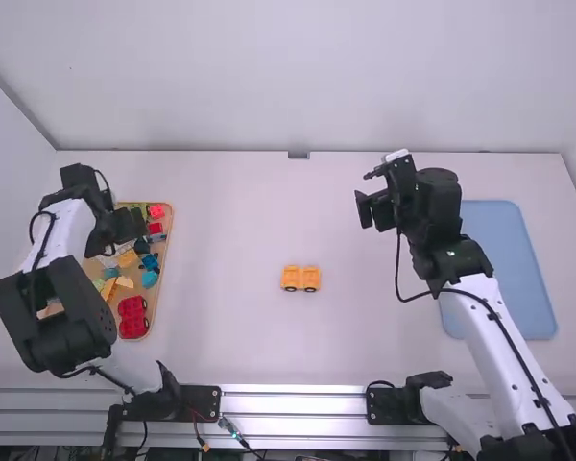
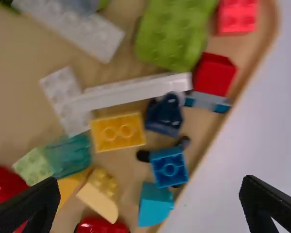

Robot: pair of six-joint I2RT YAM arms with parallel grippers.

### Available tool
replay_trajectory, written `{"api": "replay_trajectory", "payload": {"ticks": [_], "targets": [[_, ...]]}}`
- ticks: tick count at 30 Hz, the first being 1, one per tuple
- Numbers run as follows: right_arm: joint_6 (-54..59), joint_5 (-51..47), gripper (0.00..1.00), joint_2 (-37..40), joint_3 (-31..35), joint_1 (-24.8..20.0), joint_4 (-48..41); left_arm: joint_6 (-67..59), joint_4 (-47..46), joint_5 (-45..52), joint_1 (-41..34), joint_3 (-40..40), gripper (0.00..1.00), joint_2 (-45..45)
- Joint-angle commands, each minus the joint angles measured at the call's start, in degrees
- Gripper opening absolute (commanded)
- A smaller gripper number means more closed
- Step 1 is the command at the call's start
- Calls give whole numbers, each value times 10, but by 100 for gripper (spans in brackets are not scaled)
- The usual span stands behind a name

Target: Assemble lego blocks to make yellow taxi

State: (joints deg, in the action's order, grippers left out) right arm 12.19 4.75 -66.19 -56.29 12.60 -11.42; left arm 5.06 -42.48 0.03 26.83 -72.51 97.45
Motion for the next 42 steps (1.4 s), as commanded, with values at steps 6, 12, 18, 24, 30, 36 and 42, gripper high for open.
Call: {"api": "replay_trajectory", "payload": {"ticks": [6,12,18,24,30,36,42], "targets": [[-3,-1,99,-2,-18,2,14,225,40,-24,56,89,99,3],[-3,0,99,-2,-18,2,21,289,68,-25,61,145,99,3],[-3,0,99,-2,-18,2,21,282,92,-25,59,168,95,3],[-3,4,99,-2,-18,2,20,282,109,-12,58,185,86,3],[-4,4,99,-2,-18,2,20,282,156,-10,58,216,83,3],[-3,4,99,-2,-18,2,20,282,180,-10,58,234,80,3],[-4,4,99,-2,-18,2,20,282,193,-10,58,247,77,3]]}}
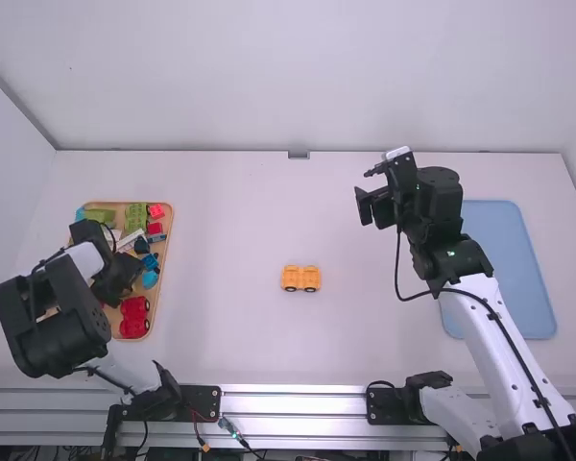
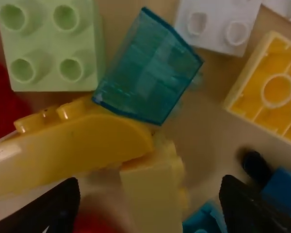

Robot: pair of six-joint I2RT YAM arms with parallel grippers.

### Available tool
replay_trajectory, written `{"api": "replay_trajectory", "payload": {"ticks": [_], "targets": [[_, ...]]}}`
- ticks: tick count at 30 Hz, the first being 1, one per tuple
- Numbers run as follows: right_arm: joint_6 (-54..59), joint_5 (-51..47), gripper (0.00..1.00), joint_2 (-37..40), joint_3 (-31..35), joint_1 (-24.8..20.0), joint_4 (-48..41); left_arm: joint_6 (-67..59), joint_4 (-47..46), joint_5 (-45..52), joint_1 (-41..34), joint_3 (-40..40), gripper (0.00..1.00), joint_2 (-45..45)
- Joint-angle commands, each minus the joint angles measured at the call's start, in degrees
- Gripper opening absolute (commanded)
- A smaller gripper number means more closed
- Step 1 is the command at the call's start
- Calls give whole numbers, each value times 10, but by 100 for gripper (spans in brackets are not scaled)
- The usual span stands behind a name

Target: Assemble lego blocks to make yellow taxi

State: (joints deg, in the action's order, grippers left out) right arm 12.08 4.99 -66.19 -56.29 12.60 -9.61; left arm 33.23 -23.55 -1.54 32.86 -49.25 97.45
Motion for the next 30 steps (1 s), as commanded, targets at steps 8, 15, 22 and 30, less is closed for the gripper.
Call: {"api": "replay_trajectory", "payload": {"ticks": [8,15,22,30], "targets": [[-3,2,99,-2,-18,2,2,0,26,6,-2,31,61,3],[-2,6,99,-2,-17,2,1,11,25,6,-2,31,55,3],[-2,14,99,-2,-17,2,2,21,16,7,-2,31,52,3],[-3,14,99,-3,-17,2,2,26,16,6,-2,31,44,3]]}}
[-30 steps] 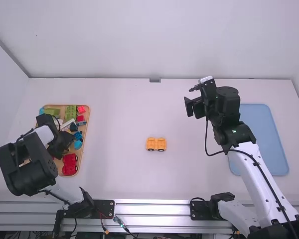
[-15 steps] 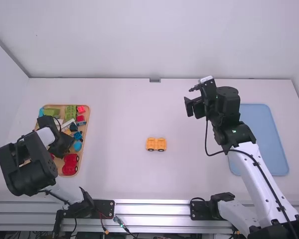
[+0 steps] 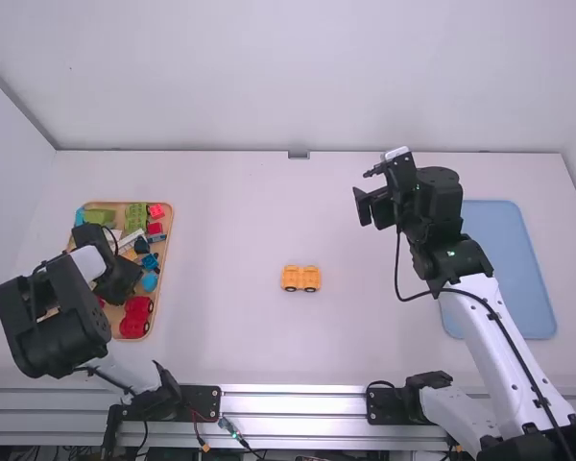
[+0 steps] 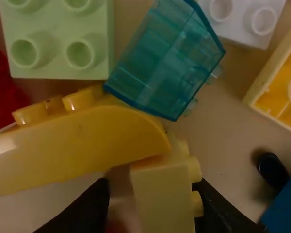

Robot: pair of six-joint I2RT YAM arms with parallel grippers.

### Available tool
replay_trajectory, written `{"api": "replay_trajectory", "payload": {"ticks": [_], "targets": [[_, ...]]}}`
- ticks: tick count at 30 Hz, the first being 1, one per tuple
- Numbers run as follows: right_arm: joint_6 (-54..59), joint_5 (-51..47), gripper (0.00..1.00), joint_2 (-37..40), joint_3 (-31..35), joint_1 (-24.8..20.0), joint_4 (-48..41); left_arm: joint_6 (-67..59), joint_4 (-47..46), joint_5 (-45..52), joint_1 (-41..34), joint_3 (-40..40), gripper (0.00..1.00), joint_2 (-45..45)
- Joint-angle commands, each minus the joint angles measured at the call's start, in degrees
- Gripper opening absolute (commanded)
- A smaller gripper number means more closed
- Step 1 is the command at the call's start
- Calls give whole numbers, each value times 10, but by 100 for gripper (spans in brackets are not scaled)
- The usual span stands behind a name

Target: Assemble lego blocks to make yellow taxi

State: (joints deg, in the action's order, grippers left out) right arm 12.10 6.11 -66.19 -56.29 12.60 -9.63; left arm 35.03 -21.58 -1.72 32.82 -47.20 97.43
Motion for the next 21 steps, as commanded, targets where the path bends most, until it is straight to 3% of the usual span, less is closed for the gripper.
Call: {"api": "replay_trajectory", "payload": {"ticks": [1,15,21], "targets": [[-3,3,99,-3,-18,2,2,7,-4,8,-2,10,43,3],[-3,3,99,-3,-17,2,2,-1,10,8,-2,14,24,3],[-3,3,99,-2,-18,2,1,-22,26,10,-2,14,25,3]]}}
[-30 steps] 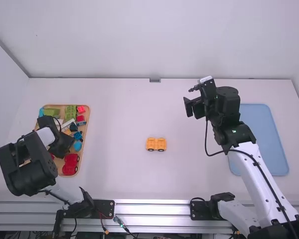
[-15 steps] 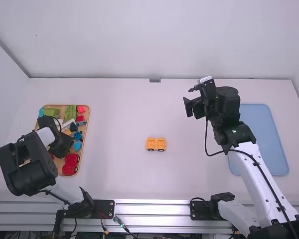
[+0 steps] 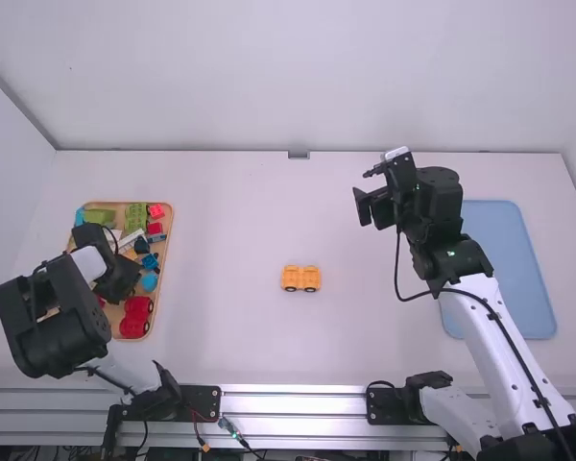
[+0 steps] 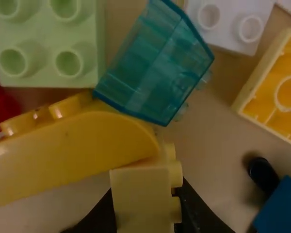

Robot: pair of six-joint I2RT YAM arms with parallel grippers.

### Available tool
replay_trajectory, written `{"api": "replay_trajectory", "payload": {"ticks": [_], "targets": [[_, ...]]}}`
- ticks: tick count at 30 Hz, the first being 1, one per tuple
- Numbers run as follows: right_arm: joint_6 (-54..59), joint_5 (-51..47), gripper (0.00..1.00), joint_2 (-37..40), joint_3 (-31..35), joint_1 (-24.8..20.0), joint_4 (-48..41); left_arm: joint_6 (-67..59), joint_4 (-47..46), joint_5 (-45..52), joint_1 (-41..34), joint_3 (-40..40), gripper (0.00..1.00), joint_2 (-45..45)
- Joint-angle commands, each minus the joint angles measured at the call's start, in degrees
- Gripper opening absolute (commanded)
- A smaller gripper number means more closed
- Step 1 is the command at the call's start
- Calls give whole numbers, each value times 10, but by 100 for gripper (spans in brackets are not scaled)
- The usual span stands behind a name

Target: Assemble lego blocks to make yellow taxi

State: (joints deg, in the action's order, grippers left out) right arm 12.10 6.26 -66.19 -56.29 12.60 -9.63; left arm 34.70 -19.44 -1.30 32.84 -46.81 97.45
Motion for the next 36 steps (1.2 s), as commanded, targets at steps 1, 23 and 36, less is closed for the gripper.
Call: {"api": "replay_trajectory", "payload": {"ticks": [1,23,36], "targets": [[-3,1,99,-3,-18,2,1,-25,7,7,-2,9,25,2],[-109,209,99,-145,-19,2,136,-271,-16,184,-86,-31,9,-262],[-323,471,99,-300,-19,2,348,-426,113,183,-434,-30,12,-252]]}}
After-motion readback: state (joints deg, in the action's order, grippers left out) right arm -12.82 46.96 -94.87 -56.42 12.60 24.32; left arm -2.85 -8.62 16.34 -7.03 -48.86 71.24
